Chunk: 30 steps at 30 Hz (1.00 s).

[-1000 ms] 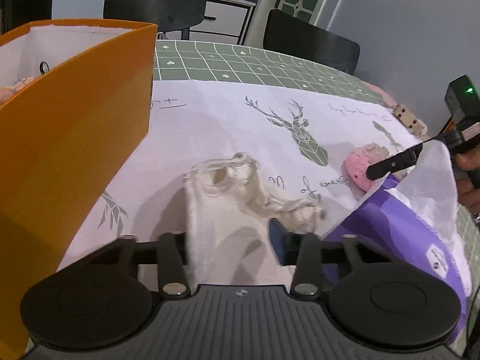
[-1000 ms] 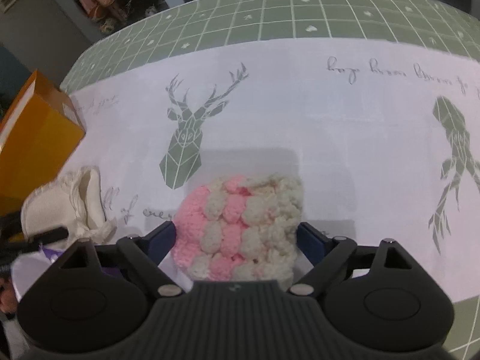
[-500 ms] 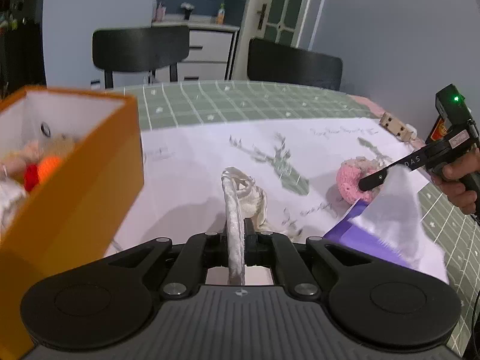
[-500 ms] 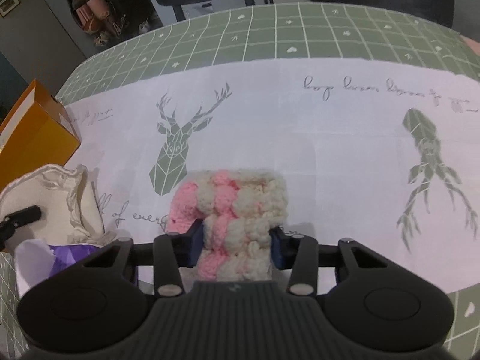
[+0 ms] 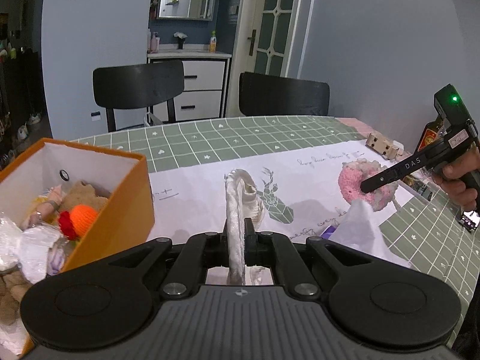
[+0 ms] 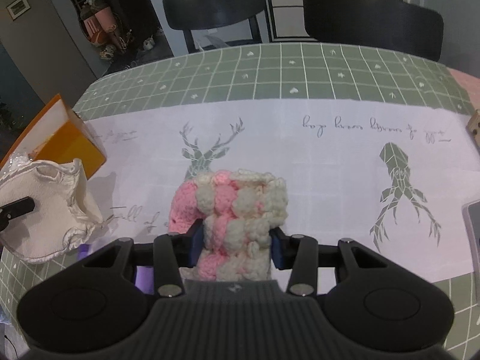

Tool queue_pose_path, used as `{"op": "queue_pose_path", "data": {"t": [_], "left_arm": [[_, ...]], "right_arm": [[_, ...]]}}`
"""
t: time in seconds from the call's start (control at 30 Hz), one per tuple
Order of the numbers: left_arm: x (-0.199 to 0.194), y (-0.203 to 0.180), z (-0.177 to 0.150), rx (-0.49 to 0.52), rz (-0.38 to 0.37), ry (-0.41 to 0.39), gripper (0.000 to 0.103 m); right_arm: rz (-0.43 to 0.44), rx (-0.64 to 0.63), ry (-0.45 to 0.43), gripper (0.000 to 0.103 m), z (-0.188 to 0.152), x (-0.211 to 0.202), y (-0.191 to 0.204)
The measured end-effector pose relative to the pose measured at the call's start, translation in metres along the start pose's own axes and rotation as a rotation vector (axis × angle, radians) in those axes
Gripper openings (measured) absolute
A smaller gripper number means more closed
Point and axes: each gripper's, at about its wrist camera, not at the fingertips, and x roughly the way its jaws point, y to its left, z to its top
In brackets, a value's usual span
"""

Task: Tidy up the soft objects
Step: 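Carry the cloth bag with the left tool while the right tool carries the knitted item to the box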

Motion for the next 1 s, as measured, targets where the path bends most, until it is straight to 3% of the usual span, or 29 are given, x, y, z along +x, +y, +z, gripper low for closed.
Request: {"op": "queue_pose_path", "data": {"t": [0.47, 1.0], "left_arm": [[-0.071, 0.004, 0.009, 0.018, 0.004, -0.109, 0.005], [-0.143, 0.057, 0.010, 0.017, 0.100, -0.184, 0.005]], "right_arm": [[0.003, -0.077, -0.054, 0.044, -0.006, -0.052, 0.062], [0.139, -0.253, -0.063, 0.044, -0.001, -0.049, 0.207]]}}
